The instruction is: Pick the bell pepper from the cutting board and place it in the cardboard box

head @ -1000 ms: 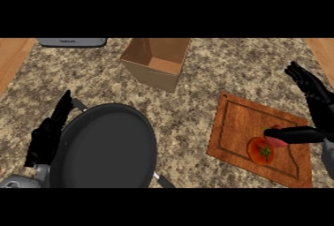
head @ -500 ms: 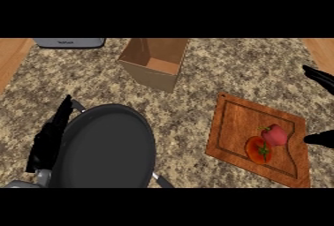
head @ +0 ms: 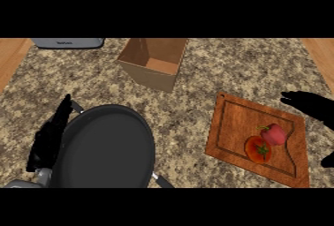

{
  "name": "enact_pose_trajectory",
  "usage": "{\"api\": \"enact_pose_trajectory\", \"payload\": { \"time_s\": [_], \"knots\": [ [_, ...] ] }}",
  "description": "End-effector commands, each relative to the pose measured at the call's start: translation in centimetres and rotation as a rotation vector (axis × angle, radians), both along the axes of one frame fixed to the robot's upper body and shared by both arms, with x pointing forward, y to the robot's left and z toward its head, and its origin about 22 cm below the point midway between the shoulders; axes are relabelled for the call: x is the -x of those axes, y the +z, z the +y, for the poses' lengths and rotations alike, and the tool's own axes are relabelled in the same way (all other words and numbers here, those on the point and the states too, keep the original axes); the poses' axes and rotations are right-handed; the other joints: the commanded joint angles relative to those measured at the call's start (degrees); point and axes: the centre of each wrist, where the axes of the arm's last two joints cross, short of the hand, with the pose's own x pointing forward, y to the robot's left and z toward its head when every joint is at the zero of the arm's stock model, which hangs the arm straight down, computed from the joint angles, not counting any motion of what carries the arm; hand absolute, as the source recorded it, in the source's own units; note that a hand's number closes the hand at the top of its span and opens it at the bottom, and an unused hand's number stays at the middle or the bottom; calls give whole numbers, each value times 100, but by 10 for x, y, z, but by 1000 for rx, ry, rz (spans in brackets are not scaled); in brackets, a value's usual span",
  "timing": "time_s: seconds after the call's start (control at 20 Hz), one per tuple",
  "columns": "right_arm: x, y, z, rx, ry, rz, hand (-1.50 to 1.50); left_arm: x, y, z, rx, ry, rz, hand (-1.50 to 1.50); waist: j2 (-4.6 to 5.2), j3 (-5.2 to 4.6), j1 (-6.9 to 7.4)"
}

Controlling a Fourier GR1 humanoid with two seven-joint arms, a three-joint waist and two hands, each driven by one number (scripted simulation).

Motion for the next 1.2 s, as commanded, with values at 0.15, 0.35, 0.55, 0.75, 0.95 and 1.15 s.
{"api": "enact_pose_trajectory", "payload": {
  "time_s": [0.15,0.35,0.55,0.75,0.95,1.15],
  "knots": [
    [21,-35,34,99,-82,37,-150,-13,15,-7,-3,4,-11,0,12,9,-17],
    [15,-22,53,115,-104,18,-150,-4,4,-1,-6,3,-10,0,12,7,8],
    [12,-51,51,152,-135,8,-150,2,8,-4,11,11,-20,0,15,9,33],
    [19,-46,25,188,-144,46,-150,15,-7,-6,-8,-2,-21,0,10,9,22],
    [3,-50,19,169,-147,36,-150,-3,13,9,-2,-6,-3,0,18,10,29],
    [13,-64,28,156,-142,32,-150,2,-13,1,4,4,1,0,15,8,13]
  ]
}}
